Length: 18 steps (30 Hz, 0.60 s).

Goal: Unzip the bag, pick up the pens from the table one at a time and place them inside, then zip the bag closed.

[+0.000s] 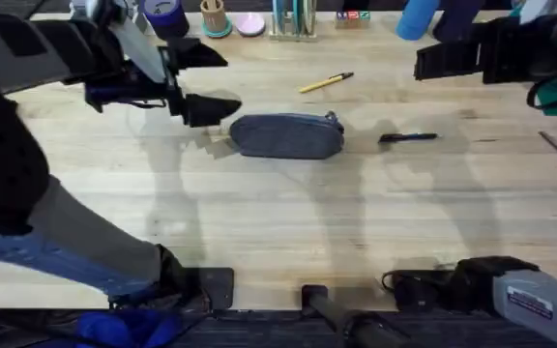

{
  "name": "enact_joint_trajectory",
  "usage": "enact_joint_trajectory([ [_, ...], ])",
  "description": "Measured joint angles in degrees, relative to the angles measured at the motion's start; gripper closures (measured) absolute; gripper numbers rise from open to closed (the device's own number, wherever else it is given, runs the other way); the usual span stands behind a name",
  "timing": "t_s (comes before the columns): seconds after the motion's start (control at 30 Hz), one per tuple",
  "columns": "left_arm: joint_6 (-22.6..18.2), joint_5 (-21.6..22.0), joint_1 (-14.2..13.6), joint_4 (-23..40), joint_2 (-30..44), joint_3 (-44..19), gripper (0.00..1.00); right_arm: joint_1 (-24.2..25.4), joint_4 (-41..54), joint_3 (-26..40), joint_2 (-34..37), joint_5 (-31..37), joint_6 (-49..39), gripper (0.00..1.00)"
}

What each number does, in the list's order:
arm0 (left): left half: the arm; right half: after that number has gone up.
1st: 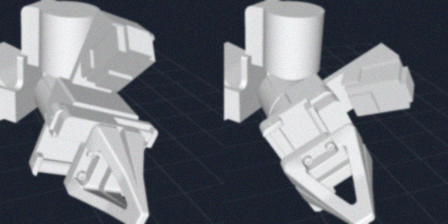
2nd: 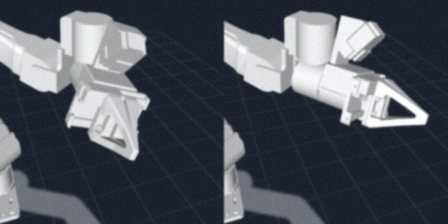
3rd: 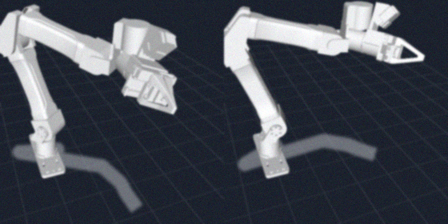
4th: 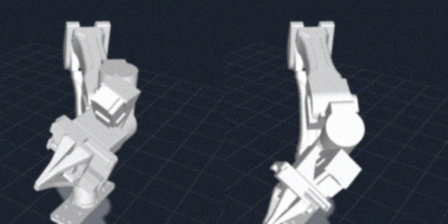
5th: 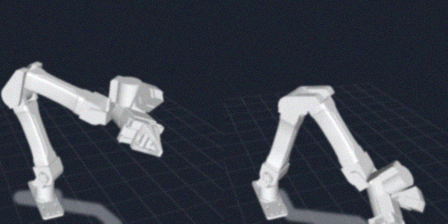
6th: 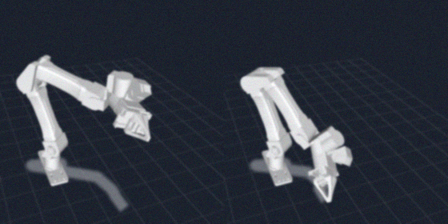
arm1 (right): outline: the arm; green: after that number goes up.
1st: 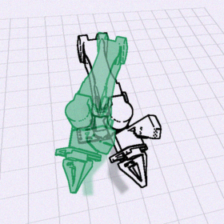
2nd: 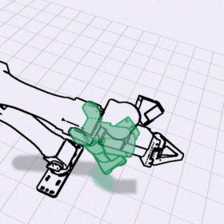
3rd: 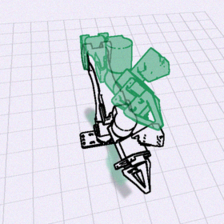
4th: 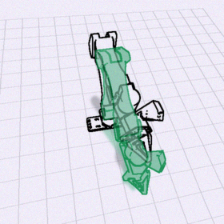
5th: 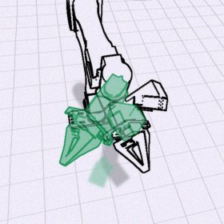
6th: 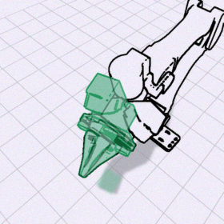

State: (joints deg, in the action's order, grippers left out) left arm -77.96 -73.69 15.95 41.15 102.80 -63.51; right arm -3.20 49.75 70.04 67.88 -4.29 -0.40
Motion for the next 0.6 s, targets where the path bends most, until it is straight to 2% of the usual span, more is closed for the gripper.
enact_joint_trajectory([
  [0.13,-3.5,0.7,-1.9,4.1,1.5,0.0,0.008,0.0,0.0,0.0,0.0,0.0,0.0,0.005],
  [0.33,-14.8,2.8,-3.1,13.4,1.6,0.0,0.007,0.0,0.0,0.0,0.0,0.0,0.0,0.004],
  [0.47,-18.8,8.1,-3.9,14.1,1.6,-0.1,0.011,0.0,0.0,0.0,0.0,0.0,0.0,0.004],
  [0.6,-20.5,13.1,-5.7,14.6,1.6,-0.1,0.049,0.0,0.0,0.0,0.0,0.0,0.0,0.005],
])
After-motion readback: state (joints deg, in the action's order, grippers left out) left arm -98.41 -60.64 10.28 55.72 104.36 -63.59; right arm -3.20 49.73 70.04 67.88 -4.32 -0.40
